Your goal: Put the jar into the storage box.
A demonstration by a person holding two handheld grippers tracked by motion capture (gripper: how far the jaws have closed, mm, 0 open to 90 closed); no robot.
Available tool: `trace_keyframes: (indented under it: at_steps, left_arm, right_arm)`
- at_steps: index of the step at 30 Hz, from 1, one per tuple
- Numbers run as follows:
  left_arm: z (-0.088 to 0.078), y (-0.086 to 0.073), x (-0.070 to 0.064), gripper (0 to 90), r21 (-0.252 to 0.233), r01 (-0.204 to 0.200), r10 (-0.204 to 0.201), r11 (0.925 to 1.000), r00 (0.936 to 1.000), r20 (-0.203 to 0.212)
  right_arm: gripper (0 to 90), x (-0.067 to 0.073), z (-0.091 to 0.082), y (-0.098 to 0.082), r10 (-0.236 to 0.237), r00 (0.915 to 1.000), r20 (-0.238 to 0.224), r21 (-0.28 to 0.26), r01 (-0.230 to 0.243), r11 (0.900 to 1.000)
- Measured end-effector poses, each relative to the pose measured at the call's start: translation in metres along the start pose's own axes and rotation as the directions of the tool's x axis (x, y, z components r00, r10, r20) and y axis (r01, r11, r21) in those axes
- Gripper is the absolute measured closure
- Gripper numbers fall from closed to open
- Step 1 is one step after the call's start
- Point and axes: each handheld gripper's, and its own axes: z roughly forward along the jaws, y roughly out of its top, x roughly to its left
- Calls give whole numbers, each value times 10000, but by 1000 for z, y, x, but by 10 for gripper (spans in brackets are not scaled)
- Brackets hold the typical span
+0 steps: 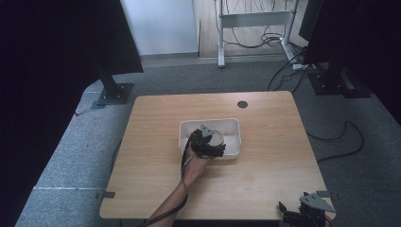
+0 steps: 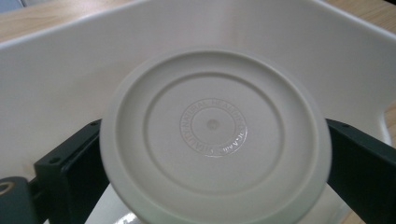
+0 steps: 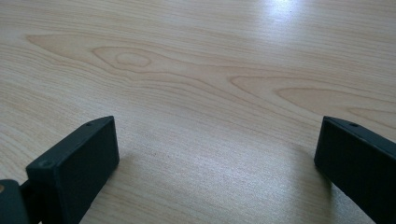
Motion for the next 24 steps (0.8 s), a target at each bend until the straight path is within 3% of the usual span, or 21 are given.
trace_keyframes:
  at_steps: [14,24]
  left_arm:
    - [-19,3,2,30,-322,-219,226,9992,9995,215]
    - [-33,5,3,34,-556,-595,608,9967,9979,223]
  right_arm:
    - [0,0,0,0,6,10000,9,12,-6,10000]
    - [0,0,0,0,14,10000,16,8,-14,10000]
